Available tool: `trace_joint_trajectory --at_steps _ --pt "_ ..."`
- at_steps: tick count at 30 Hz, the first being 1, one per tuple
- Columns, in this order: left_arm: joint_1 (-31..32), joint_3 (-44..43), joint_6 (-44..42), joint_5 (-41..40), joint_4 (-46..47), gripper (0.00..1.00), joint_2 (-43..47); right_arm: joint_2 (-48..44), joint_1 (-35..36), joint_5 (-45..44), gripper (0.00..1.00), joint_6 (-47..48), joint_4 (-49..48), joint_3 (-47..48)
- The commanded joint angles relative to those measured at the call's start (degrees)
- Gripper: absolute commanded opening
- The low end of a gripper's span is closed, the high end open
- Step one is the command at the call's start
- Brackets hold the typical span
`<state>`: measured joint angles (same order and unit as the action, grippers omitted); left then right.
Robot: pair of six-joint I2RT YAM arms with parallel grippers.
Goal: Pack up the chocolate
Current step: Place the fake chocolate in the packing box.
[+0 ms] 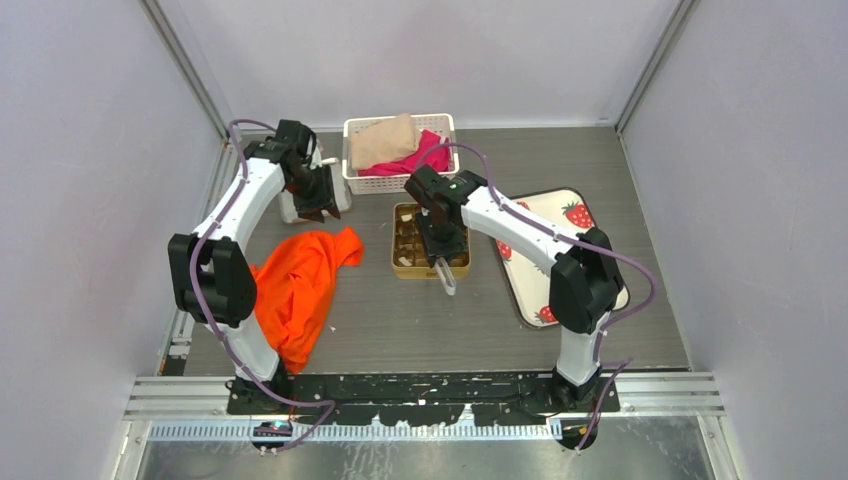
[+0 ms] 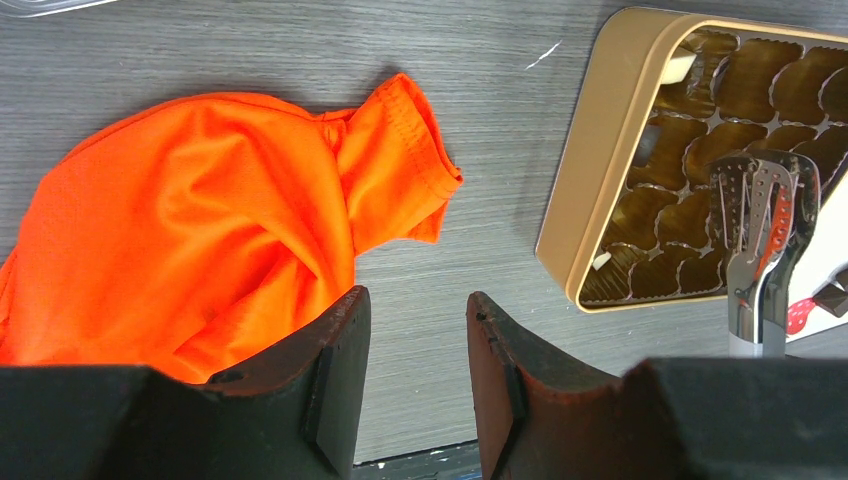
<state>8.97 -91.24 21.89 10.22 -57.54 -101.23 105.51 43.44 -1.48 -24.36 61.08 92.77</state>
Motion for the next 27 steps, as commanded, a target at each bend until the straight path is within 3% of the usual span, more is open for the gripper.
trace_joint_trajectory --at_steps 1,4,10,16,21,27 --pt "-0.45 0.09 -0.53 0.27 0.85 0.41 2.97 0.57 0.03 -0.82 0.01 -0.71 -1.76 0.95" --pt "-0.45 0.1 -0.62 0.24 0.85 0.41 2.92 1.4 0.05 -1.48 0.06 -1.15 -1.97 1.46" --pt "-0.45 0.01 -0.79 0.07 0.76 0.41 2.97 1.71 0.01 -2.6 0.41 -2.26 -1.94 2.4" --pt "-0.45 0.08 -0.88 -0.04 0.84 0.41 2.97 0.74 0.05 -3.06 0.48 -2.27 -1.41 2.15" --pt "-0.45 0.14 -0.88 -0.02 0.94 0.41 2.88 -1.17 -0.02 -2.86 0.44 -2.42 -1.72 2.19" --pt "-0.45 0.41 -0.8 0.02 0.94 0.41 3.06 -5.93 -0.38 -6.15 0.15 -2.62 -0.67 3.52"
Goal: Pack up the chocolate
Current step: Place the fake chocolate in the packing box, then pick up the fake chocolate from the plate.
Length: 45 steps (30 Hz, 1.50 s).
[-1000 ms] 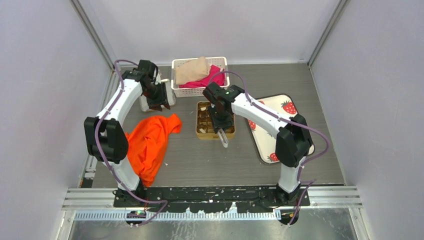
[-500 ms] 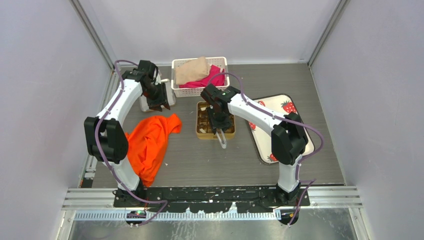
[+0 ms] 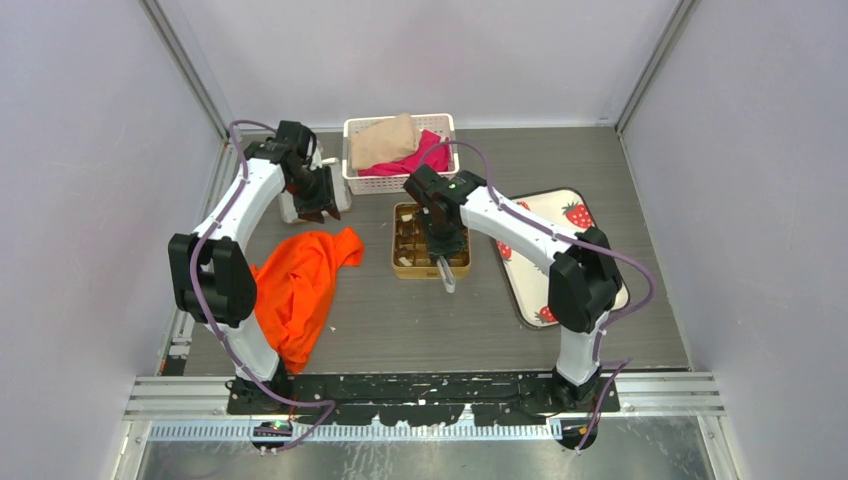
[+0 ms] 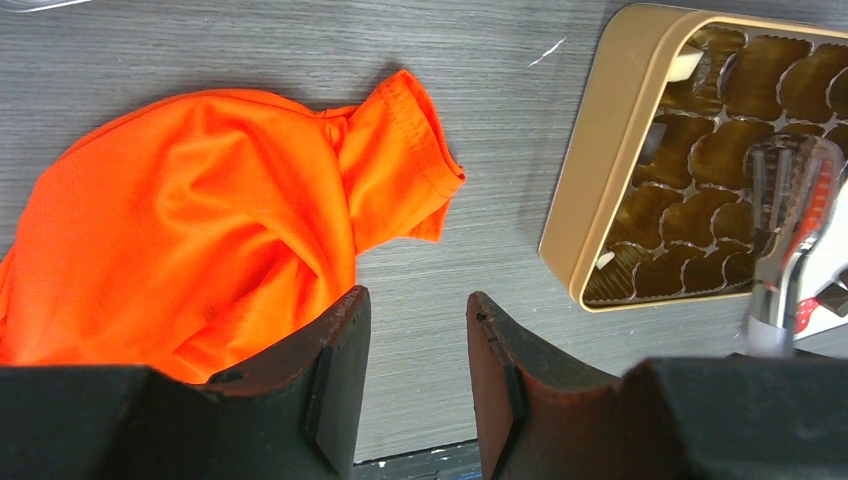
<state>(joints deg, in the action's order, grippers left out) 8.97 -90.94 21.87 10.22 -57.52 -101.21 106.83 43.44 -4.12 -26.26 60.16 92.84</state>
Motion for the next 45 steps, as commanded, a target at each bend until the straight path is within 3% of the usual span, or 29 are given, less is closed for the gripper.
trace_joint_trajectory --at_steps 1,4,13,17,22,32,45 --pt "-0.45 0.14 -0.77 0.05 0.91 0.41 3.11 -8.05 -0.95 -3.81 0.11 -0.79 0.58 3.42" --pt "-0.45 0.32 -0.77 0.02 0.83 0.41 3.27 -10.73 -3.96 -4.47 0.04 -1.22 1.69 1.8" --pt "-0.45 0.64 -0.3 0.47 1.11 0.41 3.47 -25.75 -21.09 -6.24 0.01 -8.08 3.69 -16.35" --pt "-0.45 1.02 0.02 1.2 1.69 0.42 3.15 -32.62 -29.57 -3.99 0.06 -10.14 4.44 -25.66" --pt "-0.45 1.02 0.08 1.59 2.06 0.41 2.62 -35.25 -36.11 -0.43 0.21 -9.44 5.13 -31.93" --pt "-0.45 0.67 0.1 1.68 1.96 0.41 2.5 -31.95 -37.55 7.94 0.36 -8.49 1.25 -35.01" --pt "-0.45 -0.85 0.37 1.71 1.55 0.41 1.51 -27.87 -37.5 6.66 0.44 -5.74 -0.94 -36.03"
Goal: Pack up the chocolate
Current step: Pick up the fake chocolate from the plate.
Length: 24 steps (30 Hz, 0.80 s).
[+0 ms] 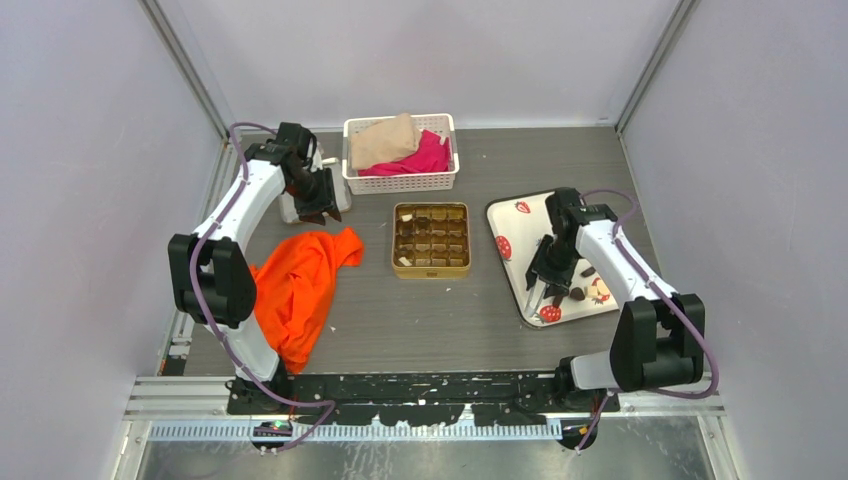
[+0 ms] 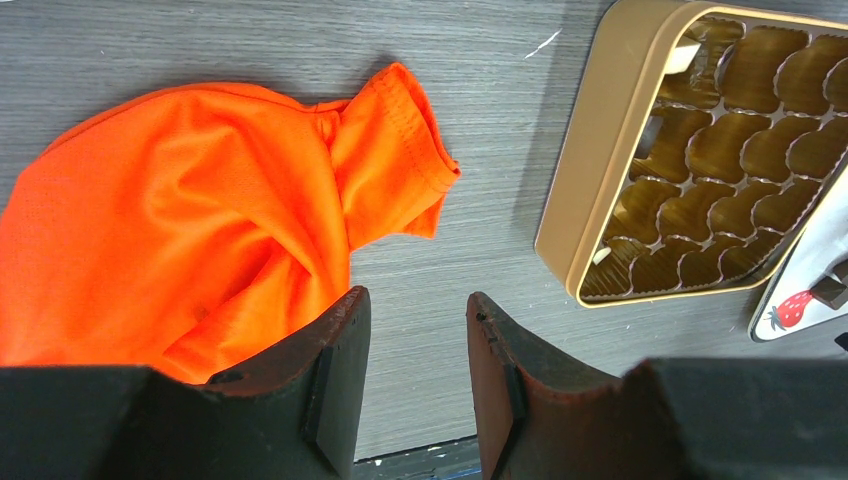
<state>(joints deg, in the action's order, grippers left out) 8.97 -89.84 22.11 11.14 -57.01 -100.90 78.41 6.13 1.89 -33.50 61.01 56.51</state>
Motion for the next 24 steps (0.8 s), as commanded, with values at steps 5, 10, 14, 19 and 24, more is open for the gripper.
trace_joint_trajectory --at_steps 5,10,14,19,24 --pt "-0.44 -2.82 0.3 1.21 0.95 0.42 0.49 2.78 -0.24 1.44 0.44 4.06 -2.2 1.87" --pt "-0.45 -3.22 0.56 1.33 0.98 0.41 0.19 4.86 -0.18 1.44 0.45 5.77 -1.92 2.88" --pt "-0.45 -3.15 0.57 1.17 0.94 0.41 0.18 5.94 -0.23 1.76 0.46 7.08 -2.29 3.28" --pt "-0.45 -3.23 0.57 0.99 1.01 0.42 -0.03 6.89 -0.24 3.01 0.46 9.58 -3.09 4.31" --pt "-0.45 -3.47 0.49 0.95 0.84 0.42 -0.17 9.94 -0.18 3.74 0.44 11.08 -2.94 6.06"
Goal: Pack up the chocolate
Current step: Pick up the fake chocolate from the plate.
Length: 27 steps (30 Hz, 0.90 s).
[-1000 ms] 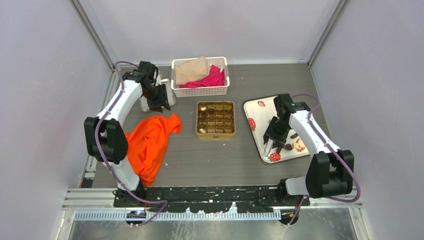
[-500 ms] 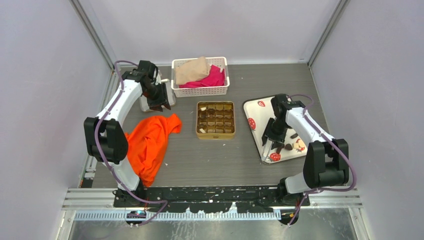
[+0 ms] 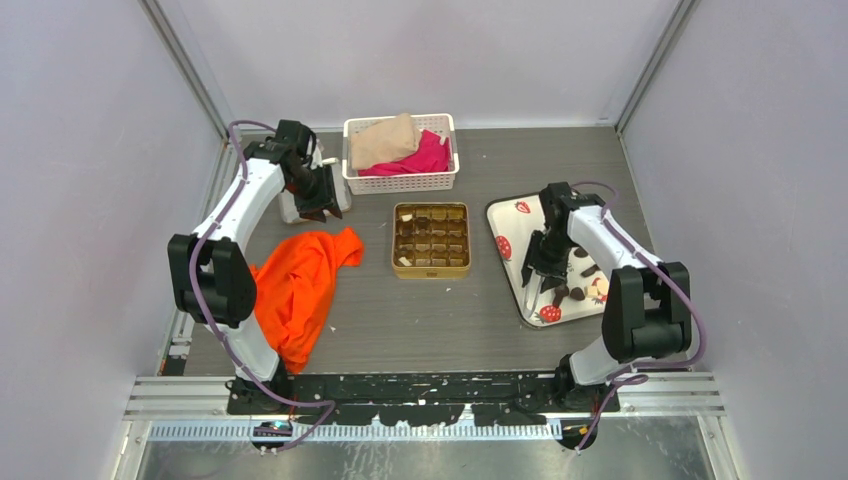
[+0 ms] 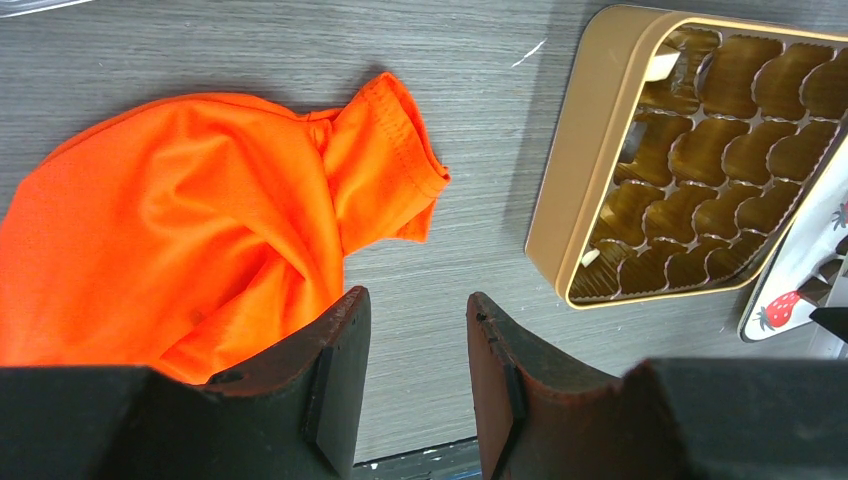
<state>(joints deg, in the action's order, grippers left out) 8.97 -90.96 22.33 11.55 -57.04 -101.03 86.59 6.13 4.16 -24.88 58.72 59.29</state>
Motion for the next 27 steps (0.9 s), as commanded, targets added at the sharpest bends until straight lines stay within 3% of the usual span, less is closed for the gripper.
trace_joint_trajectory --at_steps 1,17,27 --pt "-0.45 -2.38 0.2 0.57 0.85 0.42 -0.04 2.22 -0.17 1.25 0.45 2.59 -0.44 3.67" --pt "-0.45 -1.85 0.04 0.26 0.74 0.42 0.66 5.47 -0.18 2.01 0.44 4.6 1.77 6.41" --pt "-0.45 -0.81 -0.18 -0.25 0.65 0.42 1.63 8.57 -0.24 0.97 0.39 3.87 2.47 7.48"
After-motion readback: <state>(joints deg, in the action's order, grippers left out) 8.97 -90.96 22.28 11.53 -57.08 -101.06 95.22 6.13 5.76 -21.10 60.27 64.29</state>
